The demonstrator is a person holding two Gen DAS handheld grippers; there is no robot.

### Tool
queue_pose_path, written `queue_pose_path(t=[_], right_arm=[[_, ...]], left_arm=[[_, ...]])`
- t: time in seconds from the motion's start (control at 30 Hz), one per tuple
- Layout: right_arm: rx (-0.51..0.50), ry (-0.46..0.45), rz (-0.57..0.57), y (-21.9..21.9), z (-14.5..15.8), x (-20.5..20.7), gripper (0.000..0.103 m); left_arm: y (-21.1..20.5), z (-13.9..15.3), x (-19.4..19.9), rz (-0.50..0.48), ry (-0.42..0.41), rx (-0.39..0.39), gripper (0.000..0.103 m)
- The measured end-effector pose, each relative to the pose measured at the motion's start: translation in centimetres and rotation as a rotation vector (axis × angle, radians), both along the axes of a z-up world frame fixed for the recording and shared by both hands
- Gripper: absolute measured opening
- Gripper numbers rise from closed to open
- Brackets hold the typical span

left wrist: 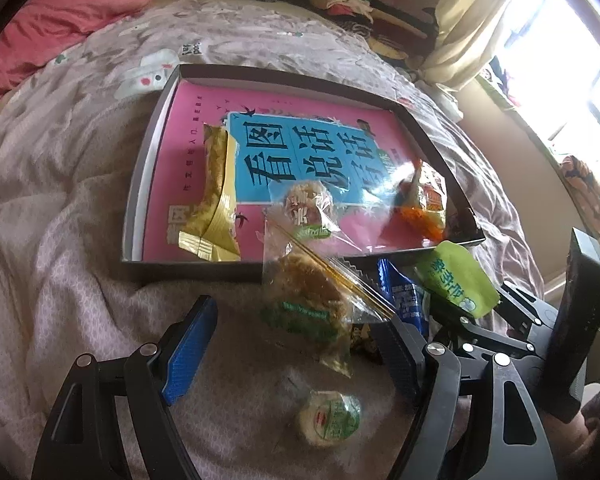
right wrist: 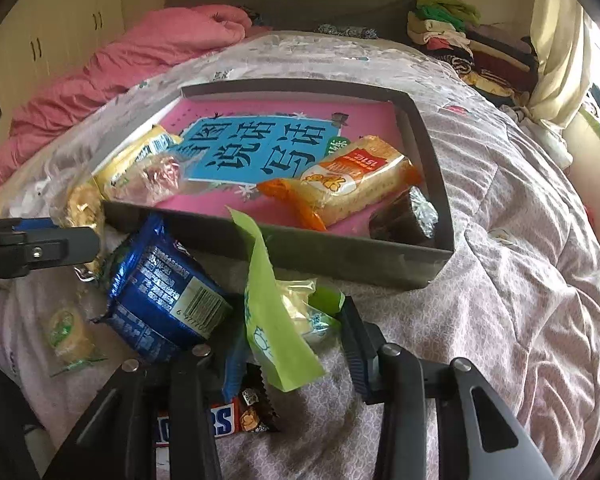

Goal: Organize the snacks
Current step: 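Grasp the green-labelled pastry bag with the left tool while the right tool grasps the green packet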

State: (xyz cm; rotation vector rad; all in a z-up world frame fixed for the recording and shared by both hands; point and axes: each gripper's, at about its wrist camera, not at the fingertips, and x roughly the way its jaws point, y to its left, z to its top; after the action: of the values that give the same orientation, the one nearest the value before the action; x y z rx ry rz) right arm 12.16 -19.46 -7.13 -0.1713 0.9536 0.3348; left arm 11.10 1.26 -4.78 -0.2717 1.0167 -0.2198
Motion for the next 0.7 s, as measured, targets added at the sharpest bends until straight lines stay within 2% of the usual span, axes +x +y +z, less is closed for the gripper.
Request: queue_pose_path(t=[0.13,0.2,0.3,0.4,0.7], right_arm=[[0.042,0.004,-0.015,-0.7,0.5,-0.2,0.042],[0.061,0.002,-0.023,-1.0,0.8,-0.3,0.042],[0.1,0.003,-0.035,-1.5,1.3,-0.4,0.042],[0.133,-0.001,-0.042,-1.9,1.7,-0.4,0.042],[0.2,-0.016,-0.03,-2.0,2.8,-0.7,0.042]], left_arm=[[0.2,-0.6,0.5,0.013,0.012,-0.023,0.077],[0.4,-0.9,0.5,0.026,0.017,-0.027,0.066],[0.6,-1.1,0.6,0.03,0.023,-0.06,0.054],[0.4,-0.9,0.6,0.023,0.007,-0.06,0.048],[0.4,-0.3,0.0,0.013,-0.002,-0.069,0.045]])
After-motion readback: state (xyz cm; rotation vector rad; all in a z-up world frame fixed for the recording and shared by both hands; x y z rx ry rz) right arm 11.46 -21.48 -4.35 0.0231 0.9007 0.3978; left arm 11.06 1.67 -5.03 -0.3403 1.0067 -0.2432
